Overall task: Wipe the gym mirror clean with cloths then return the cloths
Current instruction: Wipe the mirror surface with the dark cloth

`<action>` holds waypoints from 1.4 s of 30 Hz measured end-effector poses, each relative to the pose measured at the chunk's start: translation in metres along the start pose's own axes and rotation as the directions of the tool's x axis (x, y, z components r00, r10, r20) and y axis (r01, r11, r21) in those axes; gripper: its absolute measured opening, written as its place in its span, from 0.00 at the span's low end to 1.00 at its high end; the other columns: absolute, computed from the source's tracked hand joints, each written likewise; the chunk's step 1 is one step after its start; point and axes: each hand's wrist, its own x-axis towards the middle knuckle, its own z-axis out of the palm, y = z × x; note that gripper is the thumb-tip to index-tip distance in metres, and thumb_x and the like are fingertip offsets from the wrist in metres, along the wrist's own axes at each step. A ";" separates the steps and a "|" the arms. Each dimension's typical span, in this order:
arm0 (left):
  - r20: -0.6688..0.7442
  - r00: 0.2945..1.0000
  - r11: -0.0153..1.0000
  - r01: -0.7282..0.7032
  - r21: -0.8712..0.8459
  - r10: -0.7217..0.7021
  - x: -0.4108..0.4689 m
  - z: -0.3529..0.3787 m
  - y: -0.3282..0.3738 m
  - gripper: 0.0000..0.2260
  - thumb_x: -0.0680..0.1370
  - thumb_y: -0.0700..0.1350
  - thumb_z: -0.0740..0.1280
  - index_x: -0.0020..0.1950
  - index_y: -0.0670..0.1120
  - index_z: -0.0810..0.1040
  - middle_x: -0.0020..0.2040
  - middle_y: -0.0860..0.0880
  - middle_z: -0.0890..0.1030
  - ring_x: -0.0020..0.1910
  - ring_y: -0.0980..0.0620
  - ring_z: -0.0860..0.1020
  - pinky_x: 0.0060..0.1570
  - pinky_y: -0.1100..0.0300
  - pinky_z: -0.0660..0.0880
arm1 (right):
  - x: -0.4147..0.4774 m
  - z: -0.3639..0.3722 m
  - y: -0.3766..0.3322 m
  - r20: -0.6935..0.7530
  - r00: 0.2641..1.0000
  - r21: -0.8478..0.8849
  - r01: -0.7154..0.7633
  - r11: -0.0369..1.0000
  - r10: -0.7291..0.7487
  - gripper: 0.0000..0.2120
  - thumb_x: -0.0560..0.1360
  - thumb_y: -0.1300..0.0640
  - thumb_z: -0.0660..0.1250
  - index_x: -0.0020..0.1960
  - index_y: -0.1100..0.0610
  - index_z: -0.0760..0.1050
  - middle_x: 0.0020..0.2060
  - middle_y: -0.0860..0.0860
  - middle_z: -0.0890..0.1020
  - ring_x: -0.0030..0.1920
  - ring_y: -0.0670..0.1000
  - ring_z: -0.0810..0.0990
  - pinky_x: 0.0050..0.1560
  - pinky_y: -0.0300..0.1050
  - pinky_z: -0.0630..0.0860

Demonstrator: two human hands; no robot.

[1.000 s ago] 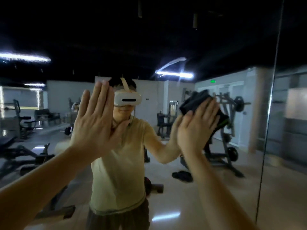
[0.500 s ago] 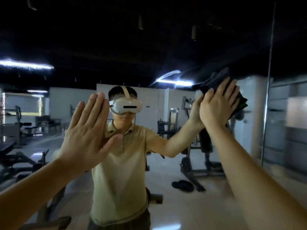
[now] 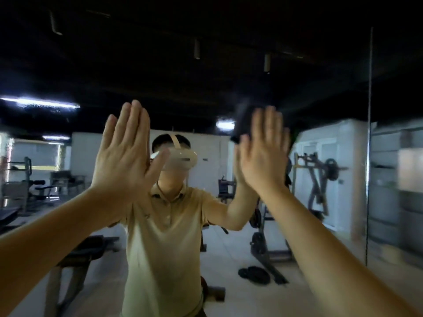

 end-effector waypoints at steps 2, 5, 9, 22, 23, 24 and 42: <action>-0.014 1.000 0.999 -0.014 0.029 0.014 -0.001 0.003 -0.002 0.39 0.85 0.66 0.46 0.85 0.39 0.42 0.86 0.42 0.41 0.85 0.47 0.39 0.83 0.45 0.42 | 0.010 -0.001 0.005 -0.030 0.948 0.053 -0.314 0.948 0.315 0.31 0.86 0.46 0.45 0.85 0.58 0.49 0.84 0.60 0.51 0.84 0.60 0.48 0.81 0.65 0.51; -0.019 1.000 1.000 -0.021 0.001 0.021 0.000 0.002 -0.002 0.39 0.85 0.66 0.46 0.85 0.39 0.43 0.86 0.42 0.41 0.85 0.47 0.39 0.83 0.45 0.42 | 0.000 0.004 -0.059 -0.089 0.973 0.129 -0.202 0.971 0.215 0.31 0.86 0.46 0.48 0.85 0.59 0.51 0.84 0.60 0.51 0.84 0.60 0.47 0.81 0.64 0.49; -0.026 0.999 0.997 -0.032 -0.076 0.030 0.000 -0.004 -0.008 0.39 0.84 0.66 0.41 0.85 0.39 0.49 0.86 0.42 0.47 0.85 0.48 0.42 0.84 0.45 0.44 | -0.040 0.011 -0.125 -0.024 0.876 0.160 0.479 0.863 -0.482 0.31 0.86 0.46 0.53 0.85 0.57 0.54 0.85 0.57 0.51 0.85 0.57 0.45 0.82 0.62 0.47; -0.073 0.996 0.998 -0.043 0.036 0.045 -0.001 0.008 -0.007 0.40 0.85 0.66 0.48 0.85 0.38 0.45 0.86 0.41 0.44 0.85 0.46 0.42 0.83 0.45 0.43 | 0.006 0.009 -0.072 -0.118 0.992 0.134 -0.028 0.991 0.044 0.30 0.86 0.46 0.48 0.85 0.56 0.53 0.84 0.58 0.52 0.84 0.58 0.47 0.82 0.62 0.47; -0.074 0.997 0.999 -0.031 0.025 0.033 0.000 0.007 -0.005 0.39 0.85 0.65 0.47 0.85 0.38 0.46 0.86 0.41 0.44 0.85 0.46 0.42 0.83 0.45 0.43 | -0.004 0.011 -0.092 -0.101 0.977 0.141 0.200 0.970 -0.187 0.29 0.86 0.46 0.50 0.85 0.55 0.54 0.84 0.57 0.52 0.85 0.57 0.46 0.83 0.61 0.46; -0.074 0.997 1.000 -0.016 0.013 0.017 0.000 0.004 -0.002 0.38 0.86 0.64 0.46 0.85 0.38 0.47 0.86 0.40 0.45 0.85 0.46 0.42 0.83 0.45 0.43 | -0.012 0.011 -0.101 -0.071 0.913 0.147 0.408 0.901 -0.402 0.29 0.86 0.47 0.52 0.84 0.55 0.56 0.85 0.56 0.53 0.85 0.56 0.46 0.83 0.60 0.45; 0.041 0.999 1.000 0.021 -0.011 -0.020 0.000 -0.009 0.003 0.41 0.83 0.70 0.38 0.86 0.42 0.43 0.86 0.45 0.42 0.85 0.51 0.38 0.83 0.48 0.42 | 0.029 0.001 -0.074 -0.078 0.997 0.181 0.021 0.983 -0.006 0.30 0.85 0.47 0.48 0.85 0.55 0.53 0.84 0.58 0.52 0.84 0.58 0.48 0.82 0.62 0.48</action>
